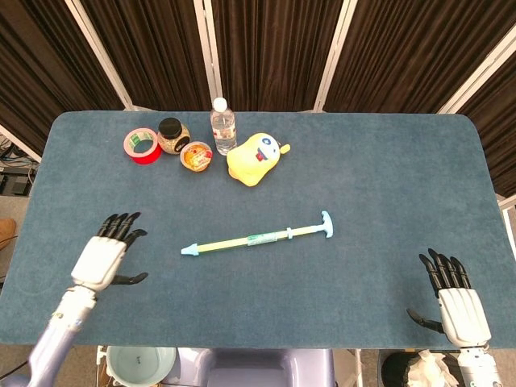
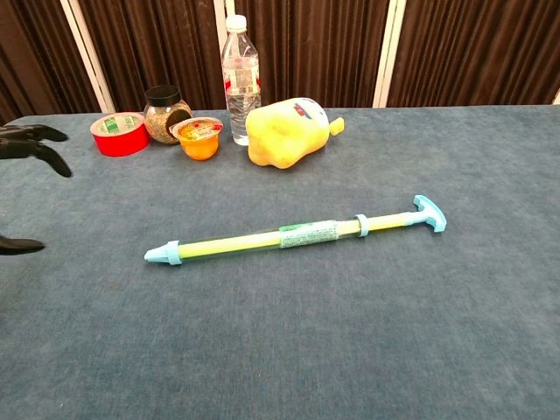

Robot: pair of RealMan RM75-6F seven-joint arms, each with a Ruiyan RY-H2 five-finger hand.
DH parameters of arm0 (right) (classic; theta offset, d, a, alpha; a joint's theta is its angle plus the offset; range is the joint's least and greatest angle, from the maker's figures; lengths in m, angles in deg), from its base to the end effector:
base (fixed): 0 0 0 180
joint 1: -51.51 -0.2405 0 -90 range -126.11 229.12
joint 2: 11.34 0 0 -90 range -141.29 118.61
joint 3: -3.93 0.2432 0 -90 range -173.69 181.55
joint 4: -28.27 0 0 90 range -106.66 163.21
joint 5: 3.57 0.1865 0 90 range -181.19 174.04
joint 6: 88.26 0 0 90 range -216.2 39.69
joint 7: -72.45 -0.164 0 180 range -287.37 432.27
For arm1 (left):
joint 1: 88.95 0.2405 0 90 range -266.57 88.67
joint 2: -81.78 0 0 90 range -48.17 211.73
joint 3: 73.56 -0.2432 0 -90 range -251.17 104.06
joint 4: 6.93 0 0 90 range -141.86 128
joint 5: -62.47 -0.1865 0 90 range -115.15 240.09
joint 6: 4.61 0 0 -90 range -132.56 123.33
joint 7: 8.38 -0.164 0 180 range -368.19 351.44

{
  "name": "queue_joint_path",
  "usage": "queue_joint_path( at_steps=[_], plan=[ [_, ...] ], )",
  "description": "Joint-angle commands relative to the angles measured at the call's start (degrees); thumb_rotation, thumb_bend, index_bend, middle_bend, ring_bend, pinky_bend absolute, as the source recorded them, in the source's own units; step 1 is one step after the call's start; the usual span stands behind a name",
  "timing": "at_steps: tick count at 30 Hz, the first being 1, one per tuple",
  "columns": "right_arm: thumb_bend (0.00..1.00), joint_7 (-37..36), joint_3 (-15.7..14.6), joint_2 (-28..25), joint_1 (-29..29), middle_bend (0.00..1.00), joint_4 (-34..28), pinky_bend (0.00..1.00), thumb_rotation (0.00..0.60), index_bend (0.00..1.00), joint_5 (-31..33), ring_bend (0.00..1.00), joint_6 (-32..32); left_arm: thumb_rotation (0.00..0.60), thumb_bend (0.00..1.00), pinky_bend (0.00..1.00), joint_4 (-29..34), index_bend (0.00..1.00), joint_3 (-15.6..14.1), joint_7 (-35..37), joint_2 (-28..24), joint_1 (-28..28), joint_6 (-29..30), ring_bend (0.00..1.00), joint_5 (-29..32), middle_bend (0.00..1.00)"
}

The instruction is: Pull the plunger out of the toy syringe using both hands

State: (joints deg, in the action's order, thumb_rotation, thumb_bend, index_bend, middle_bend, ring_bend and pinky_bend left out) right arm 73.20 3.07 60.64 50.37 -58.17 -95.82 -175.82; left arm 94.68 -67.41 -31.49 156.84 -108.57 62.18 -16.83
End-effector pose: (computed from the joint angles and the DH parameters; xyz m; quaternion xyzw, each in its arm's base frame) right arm -0.2939 -0.1667 0.1311 0.6143 -0.3959 0.3902 0.5600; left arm -0.1987 0.2558 0.0708 -0.7117 -0.3706 -0.3595 0.4763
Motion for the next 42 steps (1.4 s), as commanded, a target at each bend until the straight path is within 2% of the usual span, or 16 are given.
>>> queue_joint_path(
  at_steps=[1, 12, 19, 29, 33, 42],
  plan=[
    [0.19, -0.08, 0.02, -0.07, 0.00, 0.00, -0.06, 0.00, 0.600, 0.04, 0.09, 0.00, 0.06, 0.600, 0.13, 0.06, 1.07, 0.30, 2.28, -7.17, 4.64, -3.90, -3.61, 0.00, 5.79, 0.04],
    [0.19, -0.60, 0.11, -0.51, -0.06, 0.00, -0.68, 0.00, 0.600, 0.05, 0.79, 0.00, 0.67, 0.600, 0.14, 0.06, -3.23, 0.29, 5.36, -23.50, 17.10, -10.94, -3.31, 0.00, 17.83, 0.04],
    [0.19, -1.01, 0.14, -0.82, -0.14, 0.00, -1.14, 0.00, 0.600, 0.05, 1.17, 0.00, 1.11, 0.600, 0.15, 0.06, -6.80, 0.29, 7.41, -29.88, 23.51, -14.46, -1.26, 0.00, 23.80, 0.05],
    [0.19, -1.54, 0.19, -1.19, -0.19, 0.00, -1.72, 0.00, 0.600, 0.05, 1.56, 0.00, 1.48, 0.600, 0.21, 0.06, -12.24, 0.34, 7.98, -34.30, 30.20, -17.88, 0.89, 0.00, 29.34, 0.06],
    [0.20, -1.62, 0.23, -1.25, -0.21, 0.00, -1.88, 0.00, 0.600, 0.05, 1.70, 0.00, 1.61, 0.600, 0.24, 0.06, -13.95, 0.36, 7.79, -34.79, 31.72, -18.68, 1.52, 0.00, 30.27, 0.06],
    [0.20, -1.50, 0.20, -1.30, -0.18, 0.00, -2.14, 0.00, 0.600, 0.05, 1.72, 0.00, 1.65, 0.600, 0.24, 0.06, -15.89, 0.37, 7.16, -35.42, 33.03, -19.55, 2.29, 0.00, 32.07, 0.06]
  ],
)
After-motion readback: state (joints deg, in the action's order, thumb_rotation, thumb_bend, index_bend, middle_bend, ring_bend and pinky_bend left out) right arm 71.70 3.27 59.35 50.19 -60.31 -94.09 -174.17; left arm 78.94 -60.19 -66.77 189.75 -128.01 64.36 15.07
